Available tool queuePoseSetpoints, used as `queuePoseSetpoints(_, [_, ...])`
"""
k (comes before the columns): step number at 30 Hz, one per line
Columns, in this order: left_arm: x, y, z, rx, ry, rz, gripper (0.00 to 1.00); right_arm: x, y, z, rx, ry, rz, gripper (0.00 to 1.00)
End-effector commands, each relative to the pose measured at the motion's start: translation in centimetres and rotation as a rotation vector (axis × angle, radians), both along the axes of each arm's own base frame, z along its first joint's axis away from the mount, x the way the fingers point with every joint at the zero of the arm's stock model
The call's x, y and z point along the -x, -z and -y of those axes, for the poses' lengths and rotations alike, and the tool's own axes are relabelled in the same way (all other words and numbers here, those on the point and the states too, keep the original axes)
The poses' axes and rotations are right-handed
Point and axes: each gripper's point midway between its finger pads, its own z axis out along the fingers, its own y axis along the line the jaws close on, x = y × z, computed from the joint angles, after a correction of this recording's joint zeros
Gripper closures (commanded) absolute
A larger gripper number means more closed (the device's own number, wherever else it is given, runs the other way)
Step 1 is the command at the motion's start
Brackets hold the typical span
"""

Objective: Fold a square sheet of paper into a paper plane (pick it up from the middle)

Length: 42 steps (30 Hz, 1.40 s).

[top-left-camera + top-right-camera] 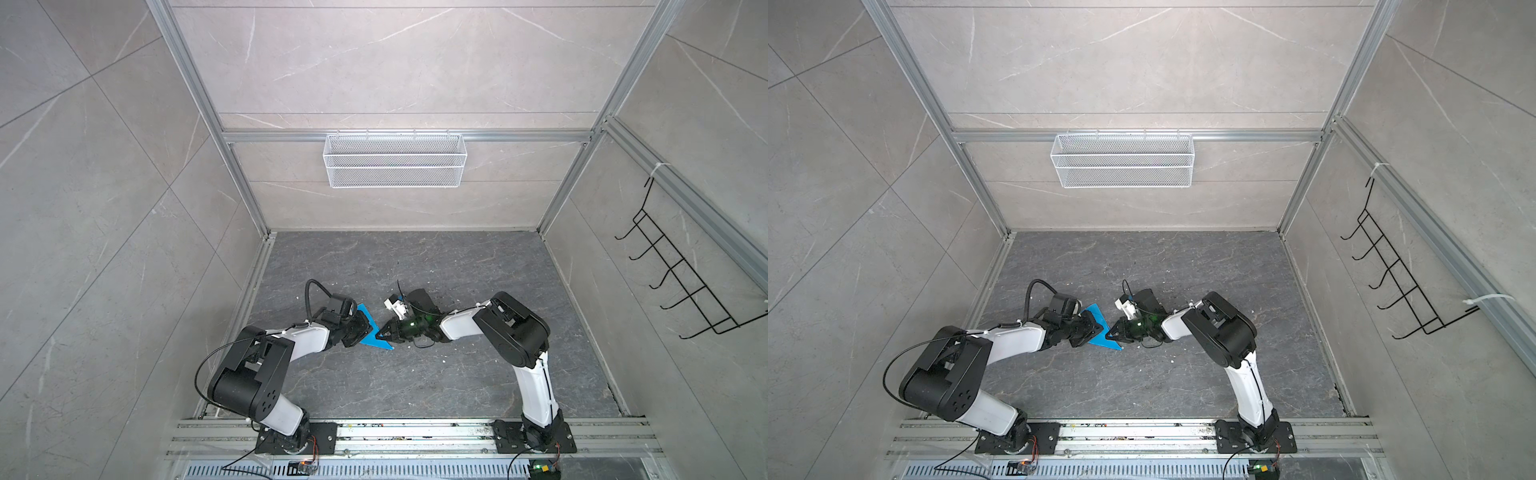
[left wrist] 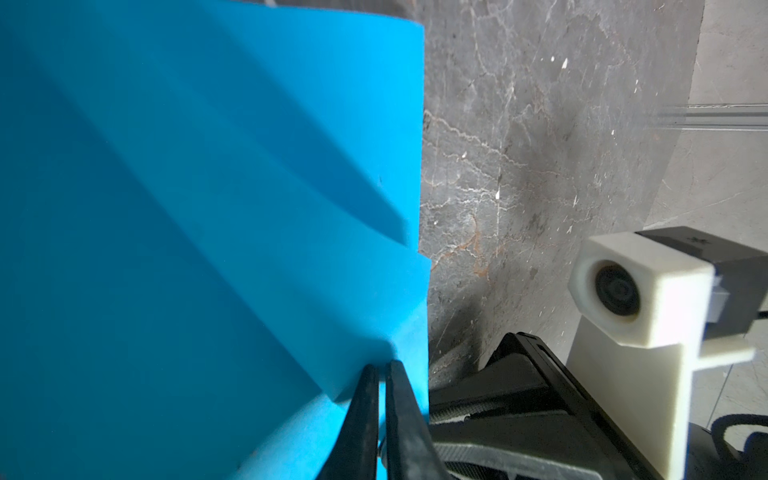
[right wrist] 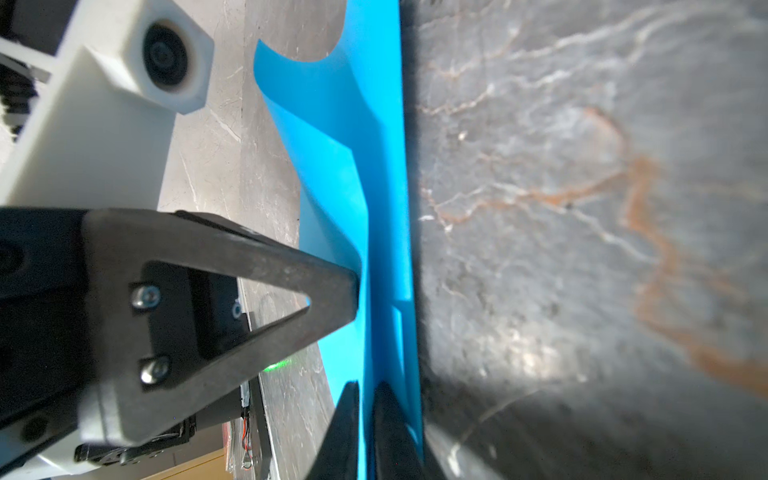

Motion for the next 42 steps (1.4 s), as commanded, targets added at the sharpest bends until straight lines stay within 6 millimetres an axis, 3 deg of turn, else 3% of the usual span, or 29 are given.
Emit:
queuePoseSetpoints(1, [-1.0, -0.8, 0.5, 0.003, 0.028, 0.046, 0.89, 2.0, 6.7, 3.4, 0.214, 0.053, -0.159, 0.9])
queuePoseSetpoints(25, [-1.0, 0.4, 0.4, -0.023, 0.037, 0.015, 0.89, 2.2, 7.3, 4.4, 0.255, 0.083, -0.205, 0.89])
queuePoseSetpoints(30, [-0.5, 1.1, 0.0, -0.045, 0.028, -0.017, 0.89, 1.9, 6.4, 4.2, 0.246, 0.083, -0.196, 0.85])
queuePoseSetpoints(34, [-0.2, 1.7, -0.6, -0.072, 0.005, -0.046, 0.89, 1.9, 4.4, 3.7, 0.209, 0.063, -0.182, 0.84])
queuePoseSetpoints(38, [0.2, 2.0, -1.0, -0.084, -0.008, -0.058, 0.9, 2.5, 2.6, 3.7, 0.194, 0.021, -0.174, 0.85])
queuePoseSetpoints(42, [0.5, 2.3, -1.3, -0.088, -0.017, -0.067, 0.9, 3.3, 2.1, 4.0, 0.199, -0.009, -0.184, 0.87])
